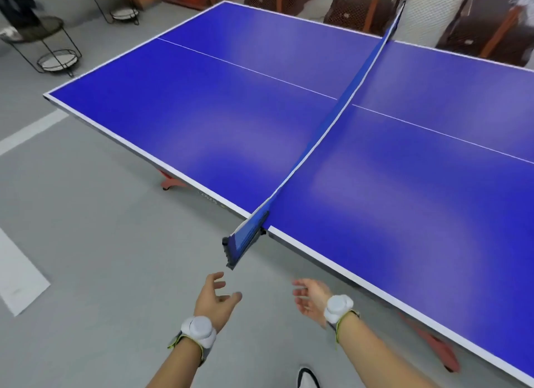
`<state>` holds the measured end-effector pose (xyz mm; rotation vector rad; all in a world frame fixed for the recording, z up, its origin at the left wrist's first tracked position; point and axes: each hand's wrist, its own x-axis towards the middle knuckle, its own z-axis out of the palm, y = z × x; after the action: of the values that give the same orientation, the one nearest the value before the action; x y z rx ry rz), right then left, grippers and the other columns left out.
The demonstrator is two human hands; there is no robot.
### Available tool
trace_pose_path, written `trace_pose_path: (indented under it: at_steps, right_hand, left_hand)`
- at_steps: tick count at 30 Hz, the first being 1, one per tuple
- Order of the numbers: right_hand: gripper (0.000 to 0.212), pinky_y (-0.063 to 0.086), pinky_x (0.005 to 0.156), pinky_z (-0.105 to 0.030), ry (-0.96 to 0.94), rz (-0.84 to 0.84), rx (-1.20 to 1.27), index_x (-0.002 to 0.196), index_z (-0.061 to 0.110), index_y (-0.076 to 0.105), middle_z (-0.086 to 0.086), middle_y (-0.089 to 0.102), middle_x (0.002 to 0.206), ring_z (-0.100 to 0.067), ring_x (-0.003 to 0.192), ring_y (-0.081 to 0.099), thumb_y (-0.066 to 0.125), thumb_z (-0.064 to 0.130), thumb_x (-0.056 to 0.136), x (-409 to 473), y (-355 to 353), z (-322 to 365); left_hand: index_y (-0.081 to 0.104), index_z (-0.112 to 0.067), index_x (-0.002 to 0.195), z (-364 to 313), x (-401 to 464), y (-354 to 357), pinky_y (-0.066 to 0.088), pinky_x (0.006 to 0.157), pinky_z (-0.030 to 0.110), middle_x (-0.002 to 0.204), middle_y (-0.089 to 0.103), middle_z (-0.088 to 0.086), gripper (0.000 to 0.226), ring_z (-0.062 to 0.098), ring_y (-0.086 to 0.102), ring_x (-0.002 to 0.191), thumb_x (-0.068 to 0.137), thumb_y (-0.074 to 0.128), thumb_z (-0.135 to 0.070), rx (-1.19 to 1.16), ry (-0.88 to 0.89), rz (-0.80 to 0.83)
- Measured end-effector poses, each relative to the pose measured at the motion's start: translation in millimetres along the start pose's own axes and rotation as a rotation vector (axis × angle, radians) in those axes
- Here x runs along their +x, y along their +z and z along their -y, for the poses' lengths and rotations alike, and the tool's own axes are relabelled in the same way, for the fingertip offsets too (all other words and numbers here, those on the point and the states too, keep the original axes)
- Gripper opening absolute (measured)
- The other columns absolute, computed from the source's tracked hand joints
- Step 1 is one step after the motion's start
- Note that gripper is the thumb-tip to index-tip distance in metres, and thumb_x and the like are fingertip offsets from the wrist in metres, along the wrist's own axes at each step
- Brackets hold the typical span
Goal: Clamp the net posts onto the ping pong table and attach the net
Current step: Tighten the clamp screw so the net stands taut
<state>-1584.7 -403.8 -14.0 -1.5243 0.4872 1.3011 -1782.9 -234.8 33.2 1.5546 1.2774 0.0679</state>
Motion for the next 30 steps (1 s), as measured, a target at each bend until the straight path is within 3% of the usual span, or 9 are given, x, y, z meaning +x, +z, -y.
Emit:
trace_pose_path:
  at_steps: [4,7,11,14,17,20,23,26,30]
  right_hand:
    - [0.019,0.044,0.056,-0.024,0.039,0.090,-0.115,0.106,0.009,0.069,-0.009,0.064,0.080,-0.020,0.058,0.058,0.063,0.022,0.093,88,31,-45]
    - [0.030,0.044,0.055,-0.024,-0.062,0.161,0.043,0.113,0.008,0.067,-0.010,0.064,0.085,-0.020,0.060,0.057,0.051,0.032,0.103,160,58,-44]
    - [0.040,0.046,0.061,-0.027,-0.260,0.342,0.339,0.120,0.018,0.066,-0.008,0.065,0.092,-0.019,0.066,0.057,0.047,0.049,0.103,251,94,-21]
    - [0.028,0.041,0.054,-0.023,-0.397,0.493,0.440,0.106,0.020,0.061,-0.005,0.064,0.079,-0.016,0.055,0.053,0.044,0.041,0.101,284,108,4]
    - [0.028,0.036,0.044,-0.021,-0.455,0.677,0.525,0.081,0.013,0.055,-0.003,0.061,0.064,-0.014,0.041,0.044,0.039,0.023,0.101,287,114,24]
    - [0.042,0.034,0.040,-0.019,-0.483,0.842,0.598,0.079,0.007,0.063,-0.004,0.058,0.061,-0.011,0.038,0.039,0.039,0.031,0.105,297,115,24]
    - [0.038,0.035,0.040,-0.018,-0.487,0.929,0.627,0.088,0.006,0.057,-0.002,0.051,0.059,-0.009,0.039,0.040,0.040,0.036,0.105,305,116,26]
    - [0.022,0.038,0.043,-0.021,-0.484,0.994,0.634,0.088,0.006,0.053,-0.004,0.050,0.063,-0.011,0.043,0.041,0.049,0.027,0.093,302,112,34]
    - [0.015,0.045,0.056,-0.025,-0.492,0.978,0.679,0.091,0.002,0.059,-0.014,0.058,0.079,-0.016,0.059,0.050,0.054,0.016,0.093,301,112,28]
  left_hand:
    - [0.050,-0.029,0.139,15,44,47,0.054,0.095,0.038,0.136,0.052,0.000,0.075,0.026,0.064,0.118,0.078,0.094,-0.024,-0.082,0.094,-0.162]
    - [0.059,-0.023,0.134,31,78,69,0.049,0.099,0.033,0.133,0.053,-0.003,0.071,0.017,0.065,0.111,0.074,0.097,-0.022,-0.158,0.259,-0.423]
    - [0.075,-0.019,0.104,64,123,82,0.058,0.081,0.019,0.093,0.078,-0.013,0.034,-0.002,0.071,0.081,0.077,0.095,-0.023,-0.307,0.450,-0.472]
    - [0.080,-0.024,0.087,78,146,96,0.049,0.064,0.008,0.069,0.076,-0.020,0.015,-0.004,0.061,0.063,0.081,0.093,-0.023,-0.365,0.660,-0.433]
    - [0.081,-0.025,0.076,77,163,98,0.052,0.062,0.026,0.067,0.078,-0.001,0.013,0.005,0.055,0.063,0.084,0.091,-0.030,-0.366,0.792,-0.479]
    - [0.083,-0.020,0.075,85,177,95,0.059,0.072,0.046,0.075,0.078,0.020,0.026,0.019,0.059,0.066,0.080,0.090,-0.044,-0.346,0.873,-0.495]
    - [0.084,-0.026,0.078,86,186,90,0.063,0.078,0.057,0.073,0.080,0.016,0.034,0.019,0.063,0.065,0.069,0.085,-0.058,-0.343,0.891,-0.474]
    - [0.085,-0.031,0.075,82,188,89,0.064,0.083,0.058,0.072,0.083,0.005,0.025,0.020,0.071,0.067,0.067,0.086,-0.055,-0.360,0.885,-0.442]
    - [0.087,-0.026,0.076,83,192,84,0.065,0.091,0.057,0.077,0.085,0.005,0.022,0.031,0.083,0.081,0.069,0.090,-0.046,-0.382,0.841,-0.399]
